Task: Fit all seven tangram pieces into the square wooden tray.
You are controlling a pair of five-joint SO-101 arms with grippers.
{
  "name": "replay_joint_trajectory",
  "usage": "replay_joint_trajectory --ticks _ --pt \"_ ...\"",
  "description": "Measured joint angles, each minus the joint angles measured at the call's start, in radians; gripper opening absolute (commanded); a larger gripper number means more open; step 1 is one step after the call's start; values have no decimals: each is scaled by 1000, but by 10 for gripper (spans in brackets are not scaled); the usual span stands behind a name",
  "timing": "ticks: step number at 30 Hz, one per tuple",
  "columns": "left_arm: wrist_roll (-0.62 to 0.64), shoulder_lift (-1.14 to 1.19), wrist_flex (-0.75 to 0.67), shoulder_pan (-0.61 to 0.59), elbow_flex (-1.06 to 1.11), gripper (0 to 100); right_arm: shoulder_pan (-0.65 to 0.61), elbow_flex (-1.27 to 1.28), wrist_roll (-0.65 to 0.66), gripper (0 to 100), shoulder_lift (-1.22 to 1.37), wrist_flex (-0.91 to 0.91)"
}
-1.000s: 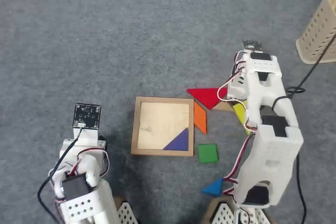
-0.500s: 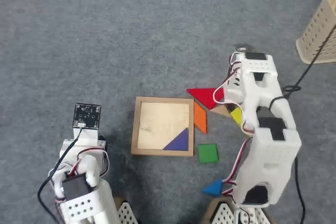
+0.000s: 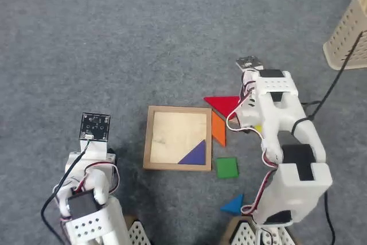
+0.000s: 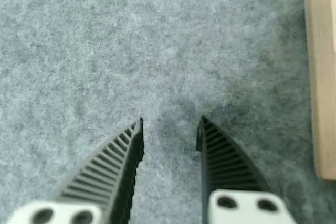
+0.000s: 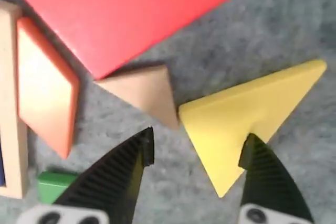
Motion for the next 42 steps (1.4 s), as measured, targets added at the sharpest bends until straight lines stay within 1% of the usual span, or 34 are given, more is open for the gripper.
replay_joint_trajectory --ticks 3,10,14,17,20,24,34,37,42 --pt "0 0 0 0 0 156 -8 -2 0 267 0 -20" --pt "0 0 0 0 0 156 -9 -150 0 267 91 -26" --pt "0 0 0 0 0 156 -11 -195 0 267 135 -26" --pt "0 0 0 0 0 156 -8 -199 -2 267 137 -26" --pt "0 0 0 0 0 156 28 -201 -38 268 137 -26" --pt "0 0 0 0 0 156 72 -195 -41 270 137 -28" --pt "0 0 0 0 0 156 106 -143 -48 270 153 -31" --pt "0 0 0 0 0 156 109 -141 -44 271 160 -31" --pt "0 0 0 0 0 156 114 -132 2 271 120 26"
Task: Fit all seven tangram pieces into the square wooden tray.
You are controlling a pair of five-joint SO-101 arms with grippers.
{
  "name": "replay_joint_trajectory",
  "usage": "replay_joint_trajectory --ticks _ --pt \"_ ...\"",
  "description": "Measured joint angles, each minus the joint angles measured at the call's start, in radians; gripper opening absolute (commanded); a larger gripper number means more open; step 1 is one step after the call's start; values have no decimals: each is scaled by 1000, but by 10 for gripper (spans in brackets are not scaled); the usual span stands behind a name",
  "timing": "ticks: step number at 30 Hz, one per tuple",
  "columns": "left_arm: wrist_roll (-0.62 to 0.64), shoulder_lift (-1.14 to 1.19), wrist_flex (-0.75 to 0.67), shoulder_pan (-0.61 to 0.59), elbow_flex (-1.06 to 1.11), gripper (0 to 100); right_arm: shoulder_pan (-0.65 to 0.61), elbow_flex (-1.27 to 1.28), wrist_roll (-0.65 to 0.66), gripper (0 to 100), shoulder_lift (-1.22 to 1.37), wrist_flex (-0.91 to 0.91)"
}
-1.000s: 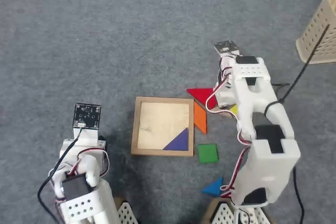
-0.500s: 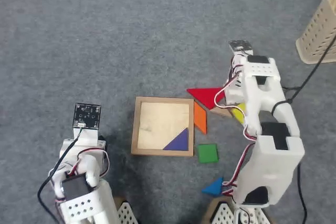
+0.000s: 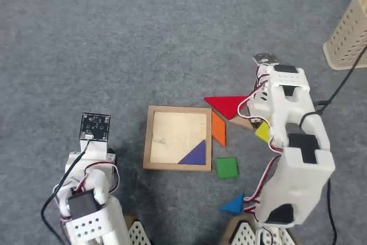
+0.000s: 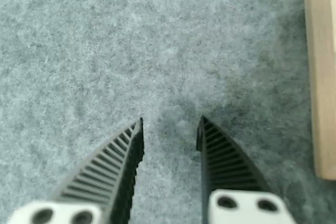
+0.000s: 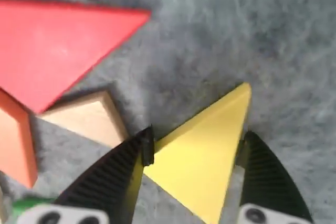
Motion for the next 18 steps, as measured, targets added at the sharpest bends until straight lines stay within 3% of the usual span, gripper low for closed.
replay_joint_trajectory --ticks 9,18 --pt "0 0 0 0 0 156 -54 164 64 275 -91 -17" --pt "0 0 0 0 0 156 -69 292 141 351 -275 -2"
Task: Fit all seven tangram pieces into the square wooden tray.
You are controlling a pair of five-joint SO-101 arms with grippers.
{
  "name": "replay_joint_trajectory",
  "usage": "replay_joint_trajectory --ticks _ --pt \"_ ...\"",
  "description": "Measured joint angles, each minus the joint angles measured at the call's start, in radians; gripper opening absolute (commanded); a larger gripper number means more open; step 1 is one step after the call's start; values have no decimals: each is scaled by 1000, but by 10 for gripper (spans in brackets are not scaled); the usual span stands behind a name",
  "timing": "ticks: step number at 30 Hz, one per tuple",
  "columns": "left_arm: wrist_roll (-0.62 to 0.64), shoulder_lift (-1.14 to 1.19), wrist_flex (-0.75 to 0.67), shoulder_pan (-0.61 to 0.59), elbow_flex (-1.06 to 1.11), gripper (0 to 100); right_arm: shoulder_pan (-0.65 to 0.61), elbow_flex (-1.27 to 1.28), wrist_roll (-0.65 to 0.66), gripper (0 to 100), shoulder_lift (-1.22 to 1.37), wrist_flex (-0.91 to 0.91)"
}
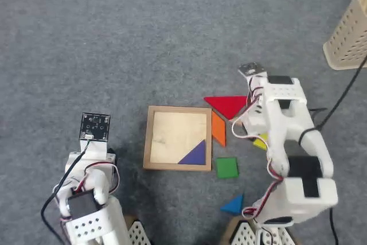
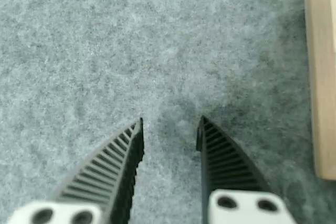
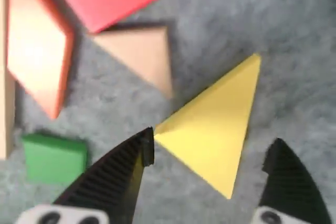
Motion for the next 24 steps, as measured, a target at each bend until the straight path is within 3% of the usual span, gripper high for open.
replay_joint_trajectory --ticks 6,18,24 --pt "0 0 0 0 0 156 5 135 31 351 -38 -69" --pt "0 0 0 0 0 156 -3 92 -26 350 66 -132" --pt "0 0 0 0 0 156 -5 81 -26 224 78 -135"
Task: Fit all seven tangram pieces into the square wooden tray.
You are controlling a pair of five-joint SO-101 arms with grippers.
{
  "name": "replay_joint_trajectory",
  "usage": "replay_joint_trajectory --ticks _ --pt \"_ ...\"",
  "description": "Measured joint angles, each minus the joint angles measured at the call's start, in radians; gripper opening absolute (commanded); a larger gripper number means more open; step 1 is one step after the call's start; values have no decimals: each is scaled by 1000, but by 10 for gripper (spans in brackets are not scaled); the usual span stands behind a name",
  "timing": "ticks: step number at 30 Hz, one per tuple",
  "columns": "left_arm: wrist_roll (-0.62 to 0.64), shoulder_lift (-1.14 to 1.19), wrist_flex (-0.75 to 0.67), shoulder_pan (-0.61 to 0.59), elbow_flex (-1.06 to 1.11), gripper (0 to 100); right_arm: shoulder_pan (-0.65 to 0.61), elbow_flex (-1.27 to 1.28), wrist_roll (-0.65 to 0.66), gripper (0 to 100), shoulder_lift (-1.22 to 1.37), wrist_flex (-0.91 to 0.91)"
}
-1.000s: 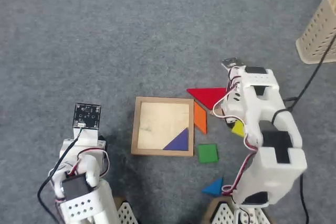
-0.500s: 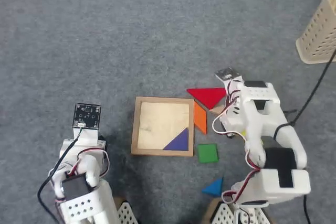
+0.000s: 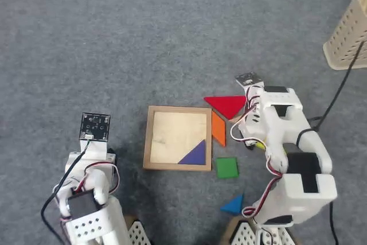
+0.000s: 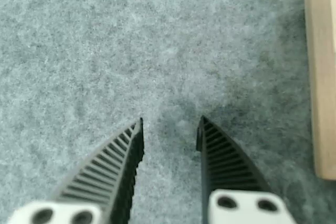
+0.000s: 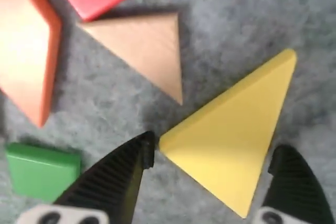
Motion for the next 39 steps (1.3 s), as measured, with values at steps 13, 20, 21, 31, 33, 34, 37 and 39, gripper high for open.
replay_joint_trajectory --ticks 13,20,21,31,33,34,37,39 --pt "0 0 0 0 0 156 12 -20 -29 213 2 -14" --pt "0 0 0 0 0 156 -25 -18 -44 212 -213 81" --pt "0 0 0 0 0 156 -43 -18 -46 212 -250 101" --pt "0 0 0 0 0 156 -333 -153 -48 212 -351 238" --pt "0 0 0 0 0 156 -390 -224 -48 212 -313 264" --pt "0 0 0 0 0 156 -413 -259 -48 212 -281 281" --pt "0 0 0 0 0 156 -462 -341 -48 212 -175 298" --pt "0 0 0 0 0 156 -497 -384 -48 212 -110 298"
